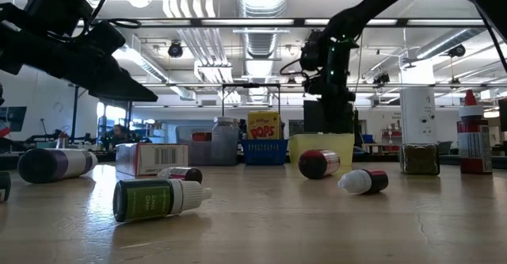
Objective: Pick & Place Kitchen Items
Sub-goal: Adjust the right small pink food coloring bottle
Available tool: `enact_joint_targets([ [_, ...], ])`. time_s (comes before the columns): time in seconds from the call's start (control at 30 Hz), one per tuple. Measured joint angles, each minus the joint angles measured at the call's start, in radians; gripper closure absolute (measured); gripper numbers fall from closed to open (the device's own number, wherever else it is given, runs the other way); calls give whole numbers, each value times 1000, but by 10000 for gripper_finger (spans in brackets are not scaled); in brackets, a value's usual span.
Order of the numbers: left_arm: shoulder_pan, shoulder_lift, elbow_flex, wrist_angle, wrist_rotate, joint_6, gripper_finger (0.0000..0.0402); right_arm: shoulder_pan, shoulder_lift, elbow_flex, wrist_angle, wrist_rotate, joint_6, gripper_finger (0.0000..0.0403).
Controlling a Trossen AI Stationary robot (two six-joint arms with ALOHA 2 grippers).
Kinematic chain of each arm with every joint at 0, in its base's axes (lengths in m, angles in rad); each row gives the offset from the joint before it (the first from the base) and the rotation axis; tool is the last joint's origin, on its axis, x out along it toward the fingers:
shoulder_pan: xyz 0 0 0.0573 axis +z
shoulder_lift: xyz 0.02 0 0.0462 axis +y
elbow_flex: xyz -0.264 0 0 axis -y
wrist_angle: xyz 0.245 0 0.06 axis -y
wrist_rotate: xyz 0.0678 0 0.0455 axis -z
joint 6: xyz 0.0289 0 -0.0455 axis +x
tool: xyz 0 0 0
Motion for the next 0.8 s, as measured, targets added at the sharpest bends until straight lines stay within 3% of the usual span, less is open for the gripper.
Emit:
enact_joint_targets([
  [0.43, 0, 0, 0, 0, 0, 0, 101, 120, -145, 0, -55, -2, -37, 362],
  [0.8, 0, 0, 0, 0, 0, 0, 100, 276, -227, 0, -102, -2, -44, 365],
])
